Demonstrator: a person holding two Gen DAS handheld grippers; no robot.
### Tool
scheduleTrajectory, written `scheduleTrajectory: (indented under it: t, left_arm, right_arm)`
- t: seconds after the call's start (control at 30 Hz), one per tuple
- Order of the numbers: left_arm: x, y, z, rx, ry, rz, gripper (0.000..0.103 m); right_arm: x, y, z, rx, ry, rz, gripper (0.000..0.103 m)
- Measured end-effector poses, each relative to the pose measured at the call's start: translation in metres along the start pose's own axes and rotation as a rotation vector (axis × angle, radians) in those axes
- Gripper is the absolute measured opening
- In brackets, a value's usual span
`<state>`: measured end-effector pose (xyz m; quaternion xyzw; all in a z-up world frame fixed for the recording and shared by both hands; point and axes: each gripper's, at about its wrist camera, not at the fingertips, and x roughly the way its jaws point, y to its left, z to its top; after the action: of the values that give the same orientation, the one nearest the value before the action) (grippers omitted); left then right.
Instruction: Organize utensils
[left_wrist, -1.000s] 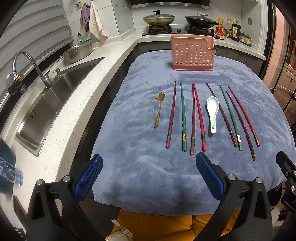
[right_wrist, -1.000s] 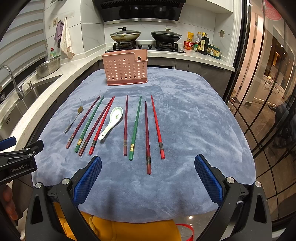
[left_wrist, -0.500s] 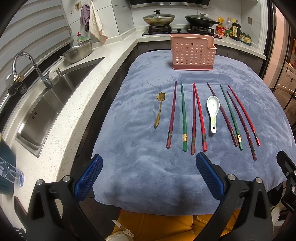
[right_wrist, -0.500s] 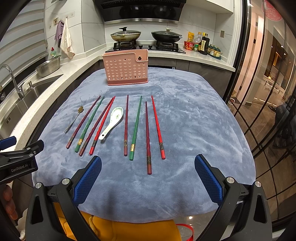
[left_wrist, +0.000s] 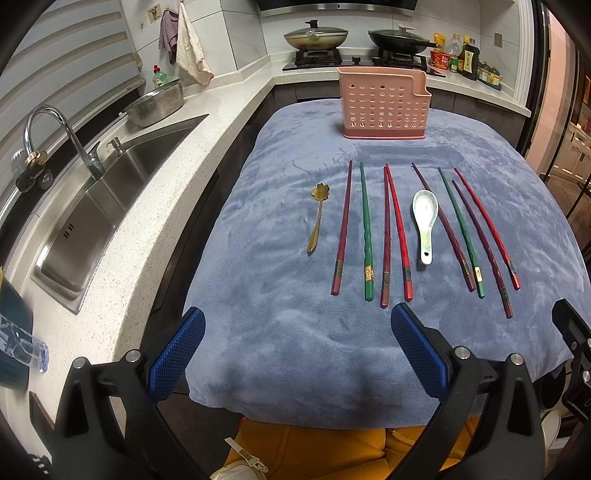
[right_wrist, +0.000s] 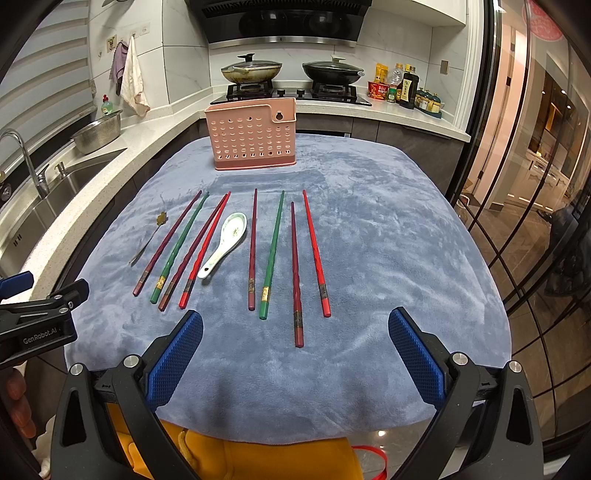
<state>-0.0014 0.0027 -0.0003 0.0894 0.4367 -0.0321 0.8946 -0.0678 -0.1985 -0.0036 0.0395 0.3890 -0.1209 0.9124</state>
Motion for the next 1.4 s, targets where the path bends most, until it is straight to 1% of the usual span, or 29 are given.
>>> scheduleTrajectory:
  t: [0.83, 0.97, 1.03, 1.1, 1.23, 1.4]
  left_arm:
    - [0.0, -0.001, 0.0, 0.001, 0.001, -0.001, 0.096]
    - [0.003, 0.001, -0.001, -0.01, 0.003, -0.01, 0.096]
    - [0.008, 0.008, 0.001, -0.039, 0.004, -0.029, 0.096]
    - [0.016, 0.015, 0.003, -0.071, -0.002, -0.026, 0.096]
    - [0.042, 0.034, 0.009, -0.136, 0.015, -0.022, 0.096]
    - [0.07, 0.046, 0.021, -0.163, 0.029, -0.033, 0.096]
  right_arm:
    - [0.001, -0.001, -0.001, 0.0, -0.001, 0.002, 0.096]
    - [0.003, 0.0, -0.001, 0.004, 0.005, 0.004, 0.096]
    - [0.006, -0.002, 0.0, 0.011, 0.01, 0.001, 0.096]
    - [0.011, -0.005, 0.002, 0.02, 0.012, -0.008, 0.096]
    - [0.027, -0.009, 0.006, 0.01, 0.016, -0.036, 0.096]
    - [0.052, -0.021, 0.014, 0.027, 0.025, -0.032, 0.096]
